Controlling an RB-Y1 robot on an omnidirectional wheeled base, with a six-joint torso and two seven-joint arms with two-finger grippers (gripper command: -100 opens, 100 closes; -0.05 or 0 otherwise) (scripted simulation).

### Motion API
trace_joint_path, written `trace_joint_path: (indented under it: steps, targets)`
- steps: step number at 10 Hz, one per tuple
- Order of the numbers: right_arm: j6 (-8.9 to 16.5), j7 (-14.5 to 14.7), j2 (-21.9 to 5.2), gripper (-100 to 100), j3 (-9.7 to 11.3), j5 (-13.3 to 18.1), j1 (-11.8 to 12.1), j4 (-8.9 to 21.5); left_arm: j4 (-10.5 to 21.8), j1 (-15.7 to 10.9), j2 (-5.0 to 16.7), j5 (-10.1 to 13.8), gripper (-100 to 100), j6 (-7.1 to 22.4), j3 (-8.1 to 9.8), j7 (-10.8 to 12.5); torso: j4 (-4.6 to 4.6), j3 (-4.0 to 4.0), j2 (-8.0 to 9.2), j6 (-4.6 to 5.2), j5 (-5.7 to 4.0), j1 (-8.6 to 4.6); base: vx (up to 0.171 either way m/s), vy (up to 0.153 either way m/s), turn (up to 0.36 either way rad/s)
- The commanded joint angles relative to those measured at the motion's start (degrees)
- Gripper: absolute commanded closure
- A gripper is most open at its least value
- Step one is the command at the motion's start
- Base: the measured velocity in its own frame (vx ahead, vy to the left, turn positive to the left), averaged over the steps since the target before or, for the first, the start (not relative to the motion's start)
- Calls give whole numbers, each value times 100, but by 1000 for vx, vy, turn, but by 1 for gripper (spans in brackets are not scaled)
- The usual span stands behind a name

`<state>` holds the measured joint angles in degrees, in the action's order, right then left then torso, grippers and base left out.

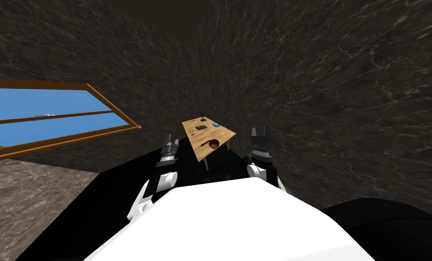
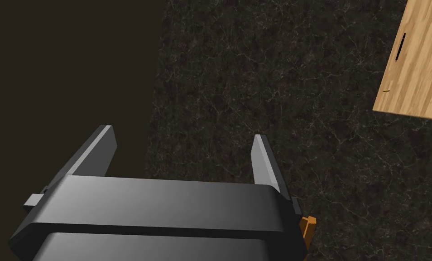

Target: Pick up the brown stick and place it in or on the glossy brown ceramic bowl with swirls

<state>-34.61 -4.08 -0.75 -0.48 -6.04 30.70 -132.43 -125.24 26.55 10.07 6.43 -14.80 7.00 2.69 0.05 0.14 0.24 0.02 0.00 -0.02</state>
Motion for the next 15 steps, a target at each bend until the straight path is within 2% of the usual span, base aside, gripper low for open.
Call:
trace_joint_path:
  steps: [1, 2, 3, 4, 5, 7, 8, 9, 10, 11, 12, 13, 14, 15]
  targets:
    - [0, 0, 0, 0, 0, 0, 0, 0, 178, -97, 151, -22, -100, 286, 134, 57, 0, 0, 0, 0, 0, 0, -74, -13, -171]
    - [0, 0, 0, 0, 0, 0, 0, 0, 304, -168, 250, -27, -100, 464, 234, 100, 0, 1, 2, -1, 0, 0, -75, -18, -173]
    - [0, 0, 0, 0, 0, 0, 0, 0, 304, -168, 250, -27, -100, 530, 234, 100, 1, 2, 4, -2, 0, 0, -46, -15, -53]
    - [0, 0, 0, 0, -1, 0, 1, 0, 444, -245, 349, -29, -100, 726, 339, 148, 0, -1, -4, -4, 0, 0, -38, -23, -128]
    - [0, 0, 0, 0, 0, 0, 0, 0, 444, -245, 349, -29, -100, 761, 339, 148, -2, -5, -9, -1, 0, -2, -28, -15, -73]
    - [0, 0, 0, 0, 0, 0, 1, 0, 769, -414, 547, -21, -100, 1154, 562, 256, -3, -8, -14, -1, -1, -3, -37, -29, -186]
    - [0, 0, 0, 0, 0, 0, 0, 0, 769, -414, 547, -21, -100, 1267, 562, 256, -2, -5, -9, -1, -1, -4, -36, -23, -71]
    - [0, 0, 0, 0, -1, 0, 1, 0, 954, -505, 645, -11, -100, 1427, 679, 316, -2, -6, -11, -4, -1, -2, -33, -25, -148]
    - [0, 0, 0, 0, 0, 0, 1, 0, 954, -505, 645, -11, -100, 1541, 679, 316, -2, -6, -11, -2, -1, -2, -23, -18, -83]
    - [0, 0, 0, 0, -1, 0, 1, 0, 1156, -601, 744, 5, -100, 1720, 799, 379, -3, -8, -15, -4, 0, 0, -20, -26, -154]
    - [0, 0, 0, 0, 0, 0, 1, 0, 1156, -601, 744, 5, -100, 1828, 799, 379, -3, -9, -17, -1, -1, -3, -16, -23, -88]
    - [0, 0, 0, 0, -1, 0, 2, 0, 1372, -702, 845, 26, -100, 2066, 921, 447, -4, -10, -18, -5, -1, -1, -10, -33, -153]
    - [0, 0, 0, 0, 0, 0, 1, 0, 1372, -702, 845, 26, -100, 2128, 921, 447, -4, -11, -20, -3, -1, -3, -11, -25, -86]
    - [0, 0, 0, 0, -1, 0, 2, 0, 1600, -806, 947, 52, -100, 2331, 1045, 518, -4, -11, -20, -5, -1, -2, -12, -36, -191]
